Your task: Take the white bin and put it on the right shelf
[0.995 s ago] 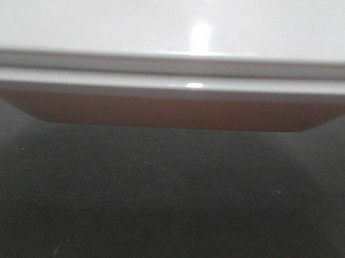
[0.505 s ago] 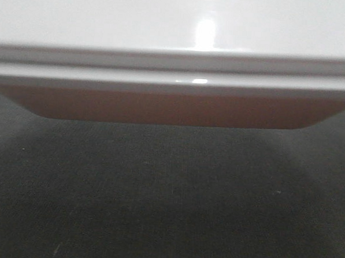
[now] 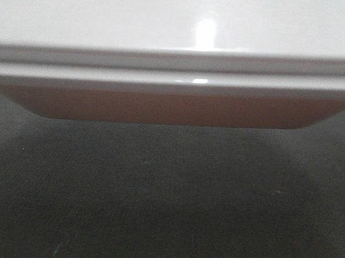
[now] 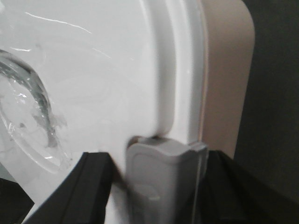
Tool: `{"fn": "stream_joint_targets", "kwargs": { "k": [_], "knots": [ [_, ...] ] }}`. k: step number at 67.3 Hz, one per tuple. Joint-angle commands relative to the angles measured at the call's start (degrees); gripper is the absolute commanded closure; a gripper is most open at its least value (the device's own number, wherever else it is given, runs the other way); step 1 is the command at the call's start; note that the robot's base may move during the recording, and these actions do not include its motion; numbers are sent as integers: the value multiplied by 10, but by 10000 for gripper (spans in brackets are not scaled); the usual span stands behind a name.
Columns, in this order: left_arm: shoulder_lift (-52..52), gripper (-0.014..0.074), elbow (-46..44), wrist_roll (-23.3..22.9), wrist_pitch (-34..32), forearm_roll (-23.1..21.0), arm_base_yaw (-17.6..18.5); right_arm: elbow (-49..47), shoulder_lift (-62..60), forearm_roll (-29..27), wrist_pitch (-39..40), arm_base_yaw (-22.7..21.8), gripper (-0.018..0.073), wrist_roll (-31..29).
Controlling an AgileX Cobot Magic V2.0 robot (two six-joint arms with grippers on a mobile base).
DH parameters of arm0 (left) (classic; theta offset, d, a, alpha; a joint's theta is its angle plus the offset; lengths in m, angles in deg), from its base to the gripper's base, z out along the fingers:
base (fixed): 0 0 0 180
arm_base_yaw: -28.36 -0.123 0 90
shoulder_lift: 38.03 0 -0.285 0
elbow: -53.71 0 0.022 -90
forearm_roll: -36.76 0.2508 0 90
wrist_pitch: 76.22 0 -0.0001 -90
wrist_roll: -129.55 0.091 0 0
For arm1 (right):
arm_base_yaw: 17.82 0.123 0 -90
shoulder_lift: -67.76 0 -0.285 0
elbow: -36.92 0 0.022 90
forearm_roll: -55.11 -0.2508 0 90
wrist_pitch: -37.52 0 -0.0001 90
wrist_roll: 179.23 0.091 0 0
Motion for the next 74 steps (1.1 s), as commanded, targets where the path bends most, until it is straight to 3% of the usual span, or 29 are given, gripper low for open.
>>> {"fn": "stream_joint_targets", "kwargs": {
  "k": [1,74],
  "knots": [
    [-7,391,-18,8,9,-82,8,-16,-6,-104,-77,5,215,-5],
    [-7,391,-18,8,9,-82,8,-16,-6,-104,-77,5,215,-5]
  ]
}}
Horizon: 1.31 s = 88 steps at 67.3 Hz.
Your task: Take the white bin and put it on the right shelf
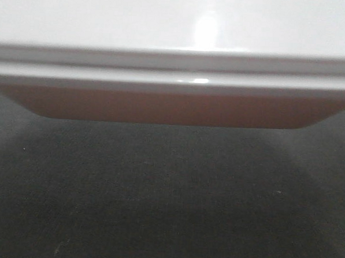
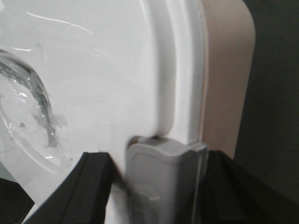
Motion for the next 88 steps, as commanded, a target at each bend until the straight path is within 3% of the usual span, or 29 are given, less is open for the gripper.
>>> {"fn": "stream_joint_targets", "kwargs": {
  "k": [1,88],
  "knots": [
    [-7,391,-18,8,9,-82,8,-16,-6,-104,-77,5,215,-5],
    [-7,391,-18,8,9,-82,8,-16,-6,-104,-77,5,215,-5]
  ]
}}
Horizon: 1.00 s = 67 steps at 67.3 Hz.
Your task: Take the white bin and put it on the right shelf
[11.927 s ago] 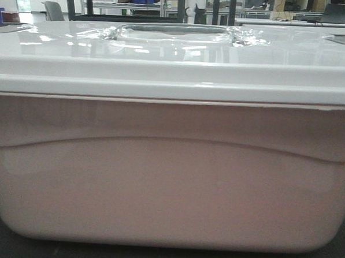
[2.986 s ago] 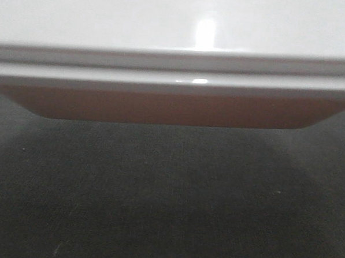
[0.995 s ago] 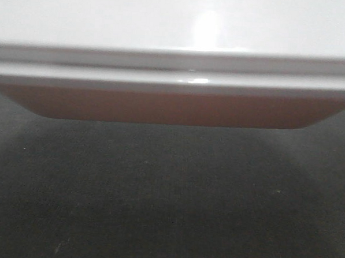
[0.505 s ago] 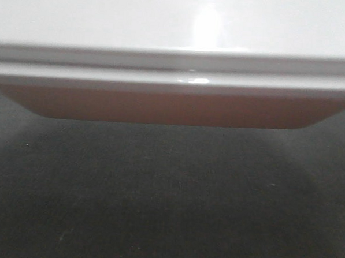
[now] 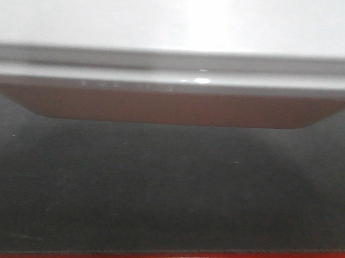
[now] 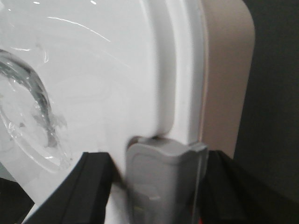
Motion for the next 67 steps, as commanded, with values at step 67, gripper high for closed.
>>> {"fn": "stream_joint_targets", "kwargs": {
  "k": [67],
  "knots": [
    [-6,391,-18,8,10,-82,8,-16,-6,-104,-75,5,215,-5]
  ]
}}
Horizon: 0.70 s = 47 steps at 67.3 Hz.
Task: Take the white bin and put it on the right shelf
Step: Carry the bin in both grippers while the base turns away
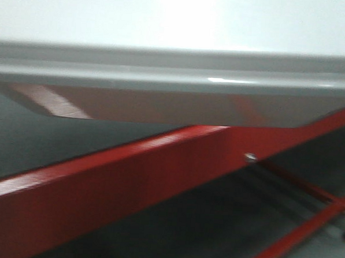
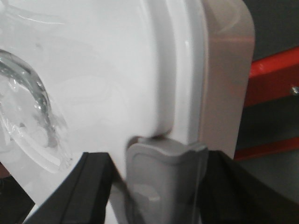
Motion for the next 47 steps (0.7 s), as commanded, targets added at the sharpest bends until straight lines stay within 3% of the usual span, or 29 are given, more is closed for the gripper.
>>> {"fn": "stream_joint_targets", "kwargs": {
  "k": [1,47],
  "knots": [
    [-5,391,-18,8,12,-82,8,-16,-6,-103,-75,5,215,-5],
    [-5,391,-18,8,12,-82,8,-16,-6,-103,-75,5,215,-5]
  ]
}}
